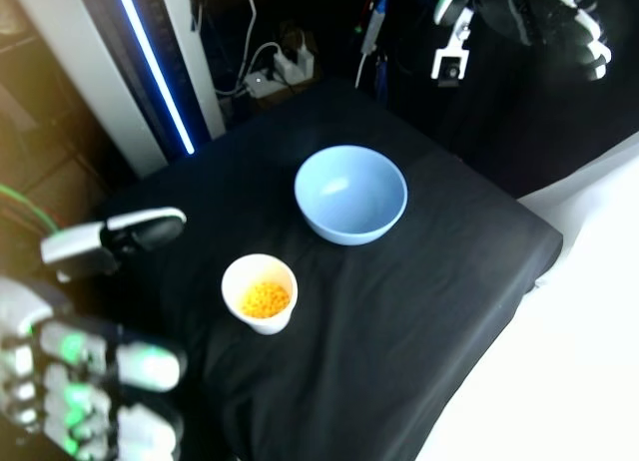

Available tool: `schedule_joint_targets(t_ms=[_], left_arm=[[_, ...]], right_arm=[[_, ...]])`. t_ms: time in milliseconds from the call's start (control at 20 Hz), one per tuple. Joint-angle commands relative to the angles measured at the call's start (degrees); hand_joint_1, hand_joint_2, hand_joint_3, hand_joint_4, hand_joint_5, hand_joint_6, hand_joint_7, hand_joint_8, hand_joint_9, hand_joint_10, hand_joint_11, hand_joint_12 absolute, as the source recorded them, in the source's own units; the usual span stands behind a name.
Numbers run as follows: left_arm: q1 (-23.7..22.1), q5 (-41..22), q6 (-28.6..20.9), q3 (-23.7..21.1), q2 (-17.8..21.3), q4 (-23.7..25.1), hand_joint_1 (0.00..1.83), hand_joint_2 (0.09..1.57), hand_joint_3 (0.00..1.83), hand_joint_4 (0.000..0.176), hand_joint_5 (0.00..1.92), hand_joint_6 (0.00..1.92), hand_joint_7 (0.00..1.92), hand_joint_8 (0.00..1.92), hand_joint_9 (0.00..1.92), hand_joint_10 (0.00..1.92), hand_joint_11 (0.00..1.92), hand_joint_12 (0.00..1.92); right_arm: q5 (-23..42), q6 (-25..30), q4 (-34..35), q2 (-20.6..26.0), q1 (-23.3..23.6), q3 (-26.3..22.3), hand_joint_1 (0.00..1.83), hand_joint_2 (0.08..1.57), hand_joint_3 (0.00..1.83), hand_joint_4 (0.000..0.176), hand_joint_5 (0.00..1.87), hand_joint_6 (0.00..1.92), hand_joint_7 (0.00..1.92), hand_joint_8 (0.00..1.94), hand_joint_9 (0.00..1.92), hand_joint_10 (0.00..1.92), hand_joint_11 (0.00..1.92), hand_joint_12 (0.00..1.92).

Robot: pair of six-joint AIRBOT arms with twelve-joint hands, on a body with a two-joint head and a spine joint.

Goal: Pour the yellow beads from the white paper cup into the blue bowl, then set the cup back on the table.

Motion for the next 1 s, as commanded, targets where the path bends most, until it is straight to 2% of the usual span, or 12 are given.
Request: schedule_joint_targets(t_ms=[0,50,150,300,400,750,950], left_arm=[[-0.2,-6.7,-0.8,0.3,-0.2,-0.9,0.43,0.84,0.0,0.0,0.22,0.01,0.27,0.01,0.17,0.01,0.0,0.37],[0.1,-6.9,-1.0,0.3,-0.2,-1.1,0.44,0.84,0.0,0.0,0.2,0.0,0.27,0.01,0.16,0.0,0.0,0.38],[0.4,-7.1,-1.2,0.3,-0.3,-1.3,0.45,0.82,0.0,0.0,0.19,0.0,0.25,0.0,0.14,0.0,0.0,0.38],[0.6,-7.3,-1.2,0.3,-0.5,-1.6,0.44,0.84,0.0,0.0,0.18,0.0,0.27,0.01,0.15,0.0,0.0,0.4],[0.9,-7.4,-1.4,0.3,-0.7,-1.8,0.41,0.86,0.01,0.0,0.19,0.0,0.3,0.01,0.17,0.01,0.0,0.44],[1.4,-7.6,-1.8,0.5,-1.4,-2.3,0.4,0.86,0.0,0.0,0.22,0.0,0.32,0.0,0.12,0.0,0.0,0.11],[1.5,-7.6,-2.0,0.6,-1.5,-2.3,0.39,0.87,0.0,0.0,0.19,0.0,0.29,0.0,0.12,0.0,0.0,0.11]], right_arm=[[6.5,0.8,0.8,-0.2,0.3,0.6,0.77,0.68,0.0,0.167,0.0,0.0,0.0,0.0,0.0,0.0,0.0,0.0],[6.2,0.8,0.9,-0.5,0.2,0.7,0.74,0.69,0.0,0.159,0.0,0.0,0.0,0.0,0.0,0.0,0.0,0.0],[5.8,0.8,1.1,-1.1,0.0,0.8,0.74,0.66,0.0,0.174,0.0,0.0,0.0,0.0,0.0,0.0,0.0,0.0],[5.6,0.8,1.8,-2.0,-0.8,0.8,0.78,0.6,0.0,0.176,0.0,0.0,0.0,0.0,0.0,0.0,0.0,0.0],[5.6,0.8,2.5,-2.8,-1.4,0.8,0.79,0.62,0.0,0.176,0.0,0.0,0.0,0.0,0.0,0.0,0.0,0.0],[2.5,0.8,3.7,-4.9,-2.3,1.9,0.78,0.6,0.0,0.176,0.0,0.0,0.0,0.0,0.0,0.0,0.0,0.0],[0.2,1.3,3.8,-6.1,-2.3,3.6,0.81,0.62,0.0,0.176,0.0,0.0,0.0,0.0,0.0,0.0,0.0,0.0]])
